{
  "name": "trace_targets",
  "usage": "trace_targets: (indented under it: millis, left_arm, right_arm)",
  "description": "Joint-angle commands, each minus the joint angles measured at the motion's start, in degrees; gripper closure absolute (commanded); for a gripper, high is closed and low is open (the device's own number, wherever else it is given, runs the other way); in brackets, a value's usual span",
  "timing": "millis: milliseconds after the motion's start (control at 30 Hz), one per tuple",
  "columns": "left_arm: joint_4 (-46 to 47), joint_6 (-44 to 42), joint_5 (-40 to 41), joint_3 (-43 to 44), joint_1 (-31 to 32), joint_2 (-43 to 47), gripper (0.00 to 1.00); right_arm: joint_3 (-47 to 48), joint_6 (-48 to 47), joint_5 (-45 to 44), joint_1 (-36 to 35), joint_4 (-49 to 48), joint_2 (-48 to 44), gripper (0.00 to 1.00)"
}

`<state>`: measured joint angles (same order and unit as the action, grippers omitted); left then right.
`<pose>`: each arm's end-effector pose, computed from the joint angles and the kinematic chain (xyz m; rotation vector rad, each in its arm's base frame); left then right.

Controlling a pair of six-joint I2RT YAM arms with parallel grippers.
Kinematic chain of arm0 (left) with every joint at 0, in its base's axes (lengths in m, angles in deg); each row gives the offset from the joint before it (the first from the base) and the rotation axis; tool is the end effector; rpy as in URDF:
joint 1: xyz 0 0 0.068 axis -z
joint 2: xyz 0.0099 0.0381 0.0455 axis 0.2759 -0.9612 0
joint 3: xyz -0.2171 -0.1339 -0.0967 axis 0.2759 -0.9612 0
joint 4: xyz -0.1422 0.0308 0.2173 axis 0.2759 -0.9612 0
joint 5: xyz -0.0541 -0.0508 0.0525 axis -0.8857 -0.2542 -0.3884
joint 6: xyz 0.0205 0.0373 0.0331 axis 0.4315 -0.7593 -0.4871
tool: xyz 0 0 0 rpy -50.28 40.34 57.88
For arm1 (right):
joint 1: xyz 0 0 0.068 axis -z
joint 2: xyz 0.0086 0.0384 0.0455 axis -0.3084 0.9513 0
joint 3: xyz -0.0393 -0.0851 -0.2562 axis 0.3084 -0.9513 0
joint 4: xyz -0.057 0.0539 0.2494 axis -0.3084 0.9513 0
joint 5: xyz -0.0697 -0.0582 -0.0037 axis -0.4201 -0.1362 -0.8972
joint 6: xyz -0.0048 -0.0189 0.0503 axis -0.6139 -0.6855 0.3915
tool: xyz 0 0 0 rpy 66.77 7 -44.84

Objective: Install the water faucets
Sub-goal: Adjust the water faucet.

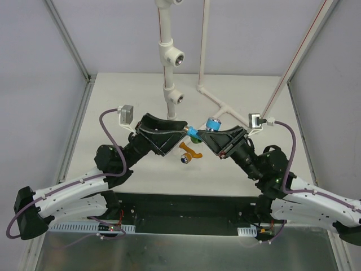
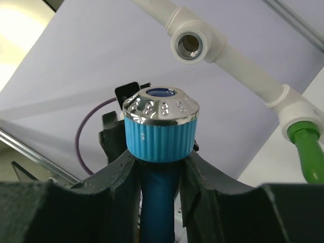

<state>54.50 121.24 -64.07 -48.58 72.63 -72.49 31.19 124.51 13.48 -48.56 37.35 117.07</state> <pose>0.0969 -0.1539 0.3953 0.1873 0.8645 -1.7469 0.0718 0.1436 0.3973 -0.0244 1.1834 1.5355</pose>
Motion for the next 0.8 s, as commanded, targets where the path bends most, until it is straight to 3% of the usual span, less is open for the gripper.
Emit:
trace_targets:
  millis: [0, 67, 167, 233, 333, 567, 767]
  left_arm:
    - [-7.02, -3.4, 0.08, 1.26, 0.6, 7.04, 0.32]
    - [-15.97, -6.29, 1.58, 2.22, 0.6, 11.61, 0.28]
    - [-36.6, -13.14, 4.47, 6.95, 0.6, 16.97, 0.27]
    - [-51.97, -17.45, 7.89, 11.26, 0.6, 18.22, 0.27]
    - [-65.9, -23.25, 11.41, 17.33, 0.51, 17.17, 0.27]
    - [-72.53, -30.21, 12.41, 22.53, -1.5, 9.27, 0.28]
    - [-68.59, -27.4, -1.39, 21.66, -16.87, 6.09, 0.3]
  right_arm:
    - [0.67, -9.03, -0.33, 0.16, 0.79, -2.69, 1.0]
    - [-0.65, -13.86, -0.76, 0.16, 0.7, -4.01, 1.0]
    - [-1.45, -23.95, -0.94, 0.16, 1.22, -5.15, 1.0]
    - [-0.49, -30.9, -1.64, 0.16, 3.41, -4.9, 1.0]
    - [3.99, -39.18, -1.56, 0.16, 9.3, -2.53, 1.0]
    - [11.55, -52.63, 2.65, 0.95, 10.37, 3.54, 1.0]
    - [12.35, -57.03, 6.26, 2.71, 3.87, 5.3, 1.0]
